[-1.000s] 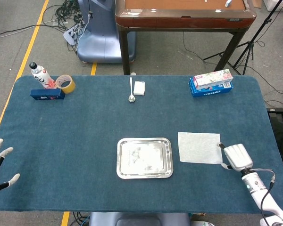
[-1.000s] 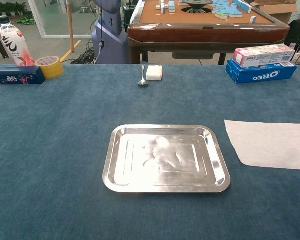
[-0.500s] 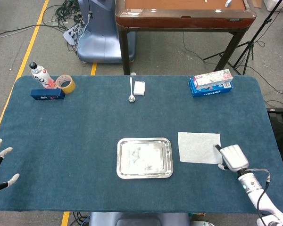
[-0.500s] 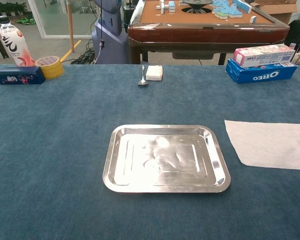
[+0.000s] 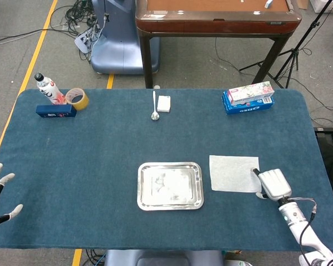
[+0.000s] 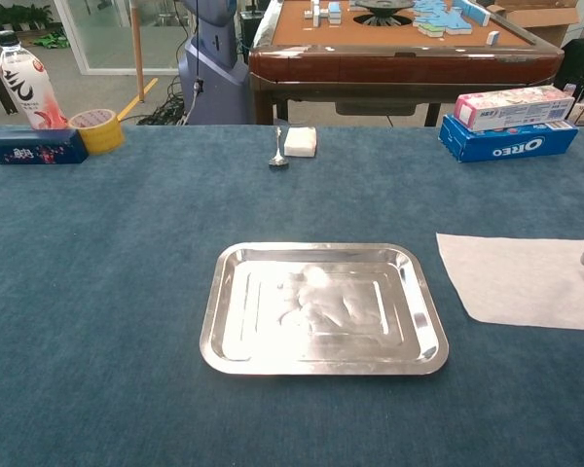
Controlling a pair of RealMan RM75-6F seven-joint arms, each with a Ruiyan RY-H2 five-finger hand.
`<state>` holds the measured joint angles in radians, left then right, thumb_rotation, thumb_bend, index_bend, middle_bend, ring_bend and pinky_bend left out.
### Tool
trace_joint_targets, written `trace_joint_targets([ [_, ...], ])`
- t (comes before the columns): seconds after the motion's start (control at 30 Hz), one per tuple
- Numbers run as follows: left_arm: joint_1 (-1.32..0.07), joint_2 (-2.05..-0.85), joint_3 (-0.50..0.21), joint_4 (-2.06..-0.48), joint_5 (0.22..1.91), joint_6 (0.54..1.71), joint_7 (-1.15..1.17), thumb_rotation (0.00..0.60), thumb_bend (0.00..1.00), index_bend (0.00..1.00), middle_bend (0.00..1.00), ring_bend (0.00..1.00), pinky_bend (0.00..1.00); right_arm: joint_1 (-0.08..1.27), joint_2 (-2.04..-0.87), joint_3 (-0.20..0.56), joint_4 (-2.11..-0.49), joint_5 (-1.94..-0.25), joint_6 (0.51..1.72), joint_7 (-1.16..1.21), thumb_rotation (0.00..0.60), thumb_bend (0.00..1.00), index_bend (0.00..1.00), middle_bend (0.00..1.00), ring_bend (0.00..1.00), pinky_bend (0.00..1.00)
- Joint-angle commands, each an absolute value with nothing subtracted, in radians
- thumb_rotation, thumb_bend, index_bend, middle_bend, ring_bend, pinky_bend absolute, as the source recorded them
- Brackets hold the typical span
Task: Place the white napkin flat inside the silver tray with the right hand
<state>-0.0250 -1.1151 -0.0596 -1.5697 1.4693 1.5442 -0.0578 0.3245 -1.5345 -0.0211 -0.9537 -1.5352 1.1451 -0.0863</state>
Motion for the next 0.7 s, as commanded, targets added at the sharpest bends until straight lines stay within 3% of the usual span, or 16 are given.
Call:
trace_joint_targets([
  [0.03,-0.025,-1.115,-0.060,-1.570,1.469,1.544,-0.059,0.600,0.17,0.21,0.00,0.00,0.24,0.326,-1.537,-0.021,-0.953,-1.536,1.146,-0.082,0.600,0.00,0.28,1.00,1.00,1.00],
  [0.7,-0.026,-1.114,-0.059,-1.570,1.469,1.540,-0.059,0.600,0.17,0.21,0.00,0.00,0.24,0.329,-1.521,-0.025,-0.986,-1.534,1.145,-0.075,0.600,0.27,0.37,1.00,1.00,1.00],
])
